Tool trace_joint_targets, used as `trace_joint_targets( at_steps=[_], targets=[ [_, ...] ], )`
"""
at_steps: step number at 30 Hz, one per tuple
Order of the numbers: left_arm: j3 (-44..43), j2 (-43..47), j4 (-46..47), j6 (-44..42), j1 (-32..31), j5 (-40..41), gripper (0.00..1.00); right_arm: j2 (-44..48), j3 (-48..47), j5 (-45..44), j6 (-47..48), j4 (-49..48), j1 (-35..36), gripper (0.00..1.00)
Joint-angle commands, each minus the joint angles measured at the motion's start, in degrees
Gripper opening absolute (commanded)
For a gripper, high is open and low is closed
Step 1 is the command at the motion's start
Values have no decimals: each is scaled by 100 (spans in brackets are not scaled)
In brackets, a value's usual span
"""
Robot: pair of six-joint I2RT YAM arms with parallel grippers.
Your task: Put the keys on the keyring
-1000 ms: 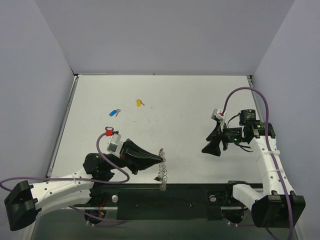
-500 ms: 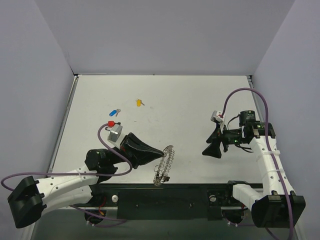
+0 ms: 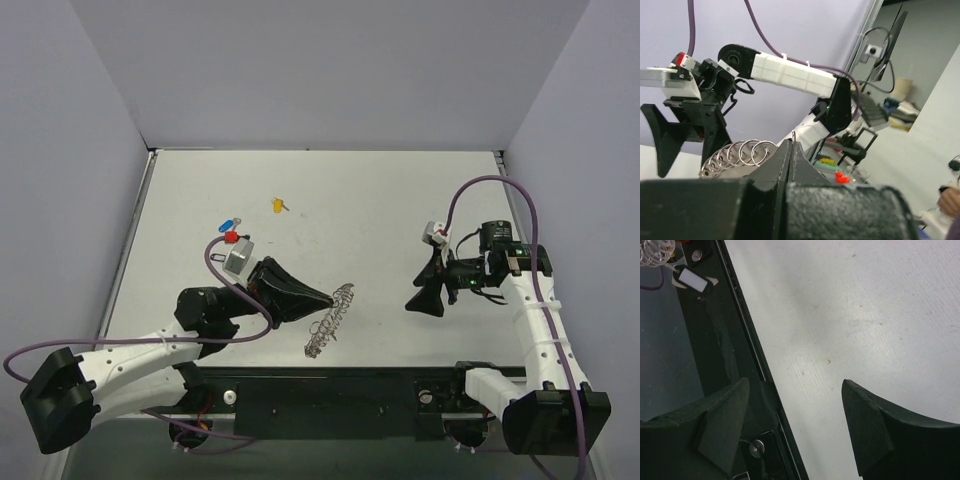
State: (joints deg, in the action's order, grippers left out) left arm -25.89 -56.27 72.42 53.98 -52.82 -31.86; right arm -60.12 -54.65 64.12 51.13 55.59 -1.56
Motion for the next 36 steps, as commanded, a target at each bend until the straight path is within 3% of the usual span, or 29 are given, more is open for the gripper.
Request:
trace_joint_targets(
  at_steps=[1,3,7,10,14,19,22,26,30,36],
  targets=[
    [-487,475,-840,-1335,140,-400,0,-96,-168,276,99,206,-247,70],
    [-627,651,-2269,-2178,236,-383,0,-123,-195,303,37,198,-449,70],
    [-804,802,-3338,-3173,631,-312,0,-254,-361,225,-244,198,-889,65],
    [-699,811,-3376,-3271,1149,-540,0,-413,-564,-100,-699,198,-1249,60],
    [-322,732,-2822,-2982,1817,-1049,0,-667,-783,-1283,-1192,145,-1706,56],
    [-92,539,-2723,-2839,2337,-1656,0,-747,-416,-2701,-2141,-969,-1857,55],
    [-144,626,-3259,-3313,2373,-1701,0,-756,-73,-3796,-2397,-1751,-1559,54],
    [-364,871,-4138,-3859,2434,-1771,0,-1124,-115,-4879,-2433,-1972,-636,53],
    [-303,1118,-4402,-4061,2452,-1684,0,-1817,-413,-5382,-2512,-2070,-266,44],
    [-311,1180,-4553,-4211,2478,-1640,0,-2617,-766,-5691,-2529,-2219,112,41]
  ],
)
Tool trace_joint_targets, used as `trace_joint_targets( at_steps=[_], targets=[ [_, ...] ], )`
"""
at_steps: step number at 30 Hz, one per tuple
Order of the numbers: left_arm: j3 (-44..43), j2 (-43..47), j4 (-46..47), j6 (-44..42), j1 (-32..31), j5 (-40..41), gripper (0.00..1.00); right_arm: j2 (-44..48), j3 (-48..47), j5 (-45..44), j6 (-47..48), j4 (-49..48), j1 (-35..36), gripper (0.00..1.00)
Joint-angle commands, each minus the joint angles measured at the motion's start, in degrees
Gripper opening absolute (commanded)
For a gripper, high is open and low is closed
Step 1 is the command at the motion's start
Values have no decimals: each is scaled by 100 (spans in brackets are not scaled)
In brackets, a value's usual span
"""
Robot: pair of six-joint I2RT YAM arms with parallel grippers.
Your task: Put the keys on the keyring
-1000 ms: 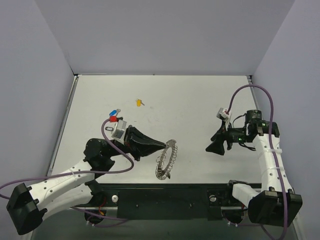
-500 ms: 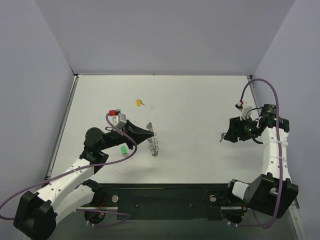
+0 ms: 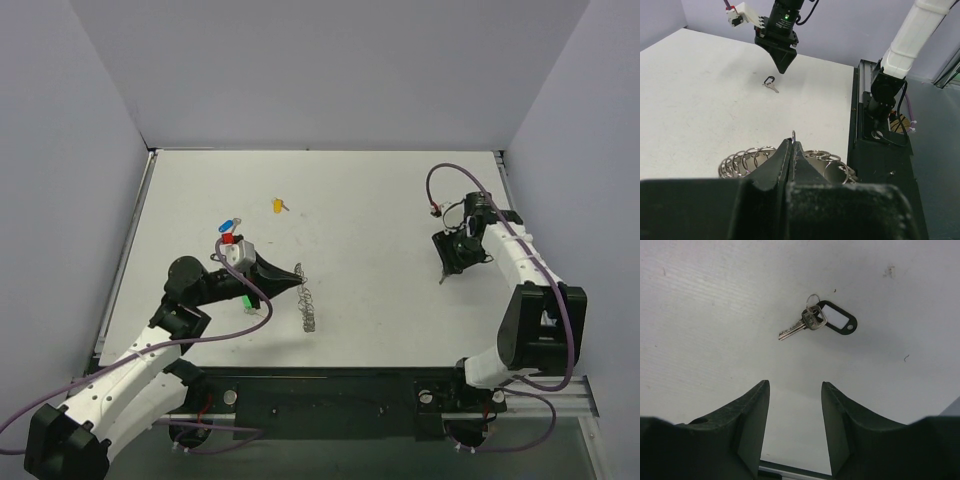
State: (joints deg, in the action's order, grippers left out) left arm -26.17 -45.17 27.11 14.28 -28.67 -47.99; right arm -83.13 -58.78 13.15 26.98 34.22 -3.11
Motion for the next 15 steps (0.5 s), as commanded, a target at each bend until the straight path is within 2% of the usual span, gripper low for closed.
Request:
trace_joint_targets(
  at_steps=[1,10,15],
  targets=[
    [-283,61,-31,-259,80,-18,0,-413,-431,-751,-106,-91,442,41],
    [-292,26,-48,-251,186,-44,0,-1459,-1231,-1657,-167,243,1102,41],
    [-283,52,-48,-251,203,-53,0,-1934,-1522,-2061,-237,471,1217,39]
  ],
)
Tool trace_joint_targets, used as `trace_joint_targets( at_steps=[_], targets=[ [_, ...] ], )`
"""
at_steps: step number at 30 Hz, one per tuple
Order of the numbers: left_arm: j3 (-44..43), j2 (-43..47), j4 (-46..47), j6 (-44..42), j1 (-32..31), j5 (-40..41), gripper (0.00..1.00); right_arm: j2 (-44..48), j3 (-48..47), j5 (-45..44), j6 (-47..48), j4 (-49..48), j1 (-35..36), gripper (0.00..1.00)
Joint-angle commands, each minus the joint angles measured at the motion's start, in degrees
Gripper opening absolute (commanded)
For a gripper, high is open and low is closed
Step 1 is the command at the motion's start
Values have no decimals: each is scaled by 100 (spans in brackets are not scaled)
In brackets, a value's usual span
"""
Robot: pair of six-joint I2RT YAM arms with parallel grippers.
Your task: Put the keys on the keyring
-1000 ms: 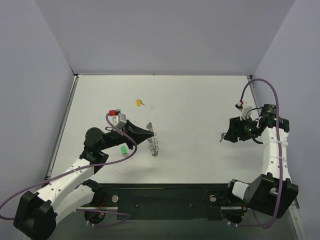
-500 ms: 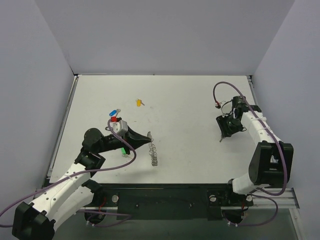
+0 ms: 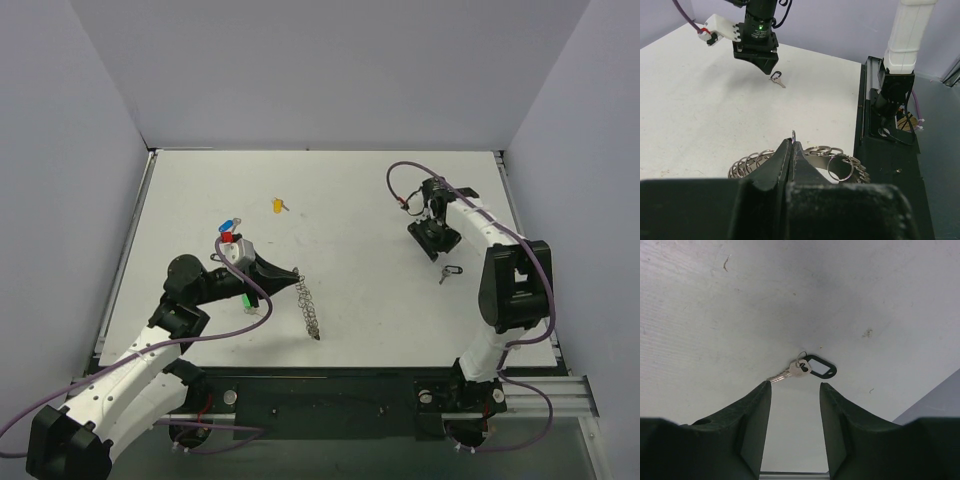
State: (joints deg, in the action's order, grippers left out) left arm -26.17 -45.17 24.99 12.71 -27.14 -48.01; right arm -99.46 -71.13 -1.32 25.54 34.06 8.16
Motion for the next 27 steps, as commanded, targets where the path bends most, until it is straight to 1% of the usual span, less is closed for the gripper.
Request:
trace_joint_targets(
  at_steps=[1,7,12,13,15,27],
  targets=[
    [-283,52,164,-93,50,-42,0,-354,-322,-641,-93,496,98,37],
    [-292,43,164,-84,77,-86,0,-609,-384,-860,-102,619,186,35],
    [-292,34,155,-67,77,-77,0,-811,-410,-896,-111,654,212,34],
    [-292,26,155,-58,86,-86,0,-855,-419,-870,-119,654,221,32],
    [-292,26,155,-49,86,-68,0,-926,-419,-887,-128,654,238,31],
    [-292,-18,155,-41,94,-86,0,-1321,-612,-1107,-146,672,265,29]
  ],
)
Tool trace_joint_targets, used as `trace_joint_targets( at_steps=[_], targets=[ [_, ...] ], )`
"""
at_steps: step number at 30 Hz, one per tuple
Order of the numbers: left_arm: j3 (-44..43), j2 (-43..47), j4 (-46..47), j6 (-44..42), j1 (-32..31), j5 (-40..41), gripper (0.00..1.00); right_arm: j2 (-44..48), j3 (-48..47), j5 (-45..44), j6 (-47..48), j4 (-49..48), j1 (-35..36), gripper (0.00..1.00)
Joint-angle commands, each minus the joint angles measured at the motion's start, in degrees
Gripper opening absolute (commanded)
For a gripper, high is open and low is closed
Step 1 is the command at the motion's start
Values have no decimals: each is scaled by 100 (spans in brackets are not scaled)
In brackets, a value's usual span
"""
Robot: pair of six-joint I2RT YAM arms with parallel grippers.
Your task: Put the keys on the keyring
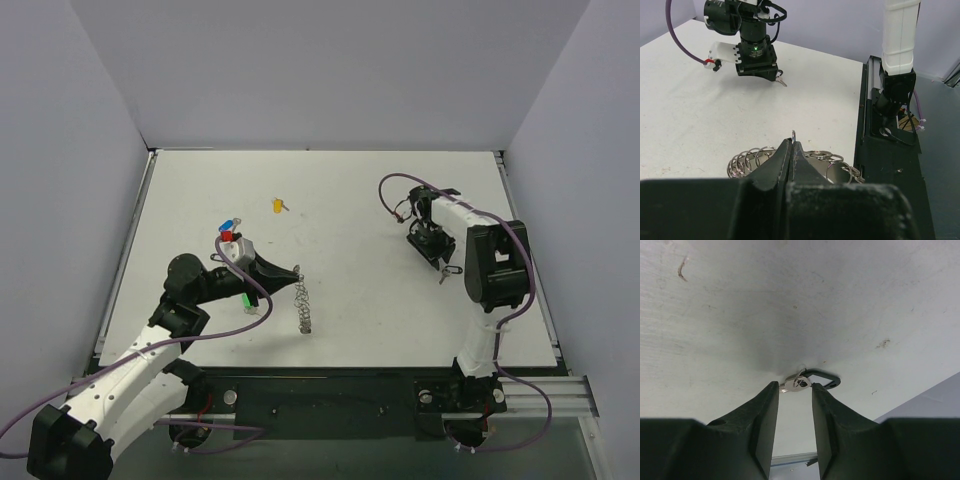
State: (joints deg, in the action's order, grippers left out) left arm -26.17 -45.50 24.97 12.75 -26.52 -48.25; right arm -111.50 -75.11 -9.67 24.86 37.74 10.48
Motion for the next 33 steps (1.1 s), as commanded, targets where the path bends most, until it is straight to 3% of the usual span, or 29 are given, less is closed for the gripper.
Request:
trace_joint_targets(
  at_steps=[1,22,33],
  targets=[
    [-301,6,148,-45,33,-62,0,-117,-223,-263,-87,313,42,27],
    [-309,-12,148,-36,33,-79,0,-214,-381,-194,-184,472,33,25],
    [-309,-21,148,-36,33,-79,0,954,-189,132,-113,358,86,34]
  ],
)
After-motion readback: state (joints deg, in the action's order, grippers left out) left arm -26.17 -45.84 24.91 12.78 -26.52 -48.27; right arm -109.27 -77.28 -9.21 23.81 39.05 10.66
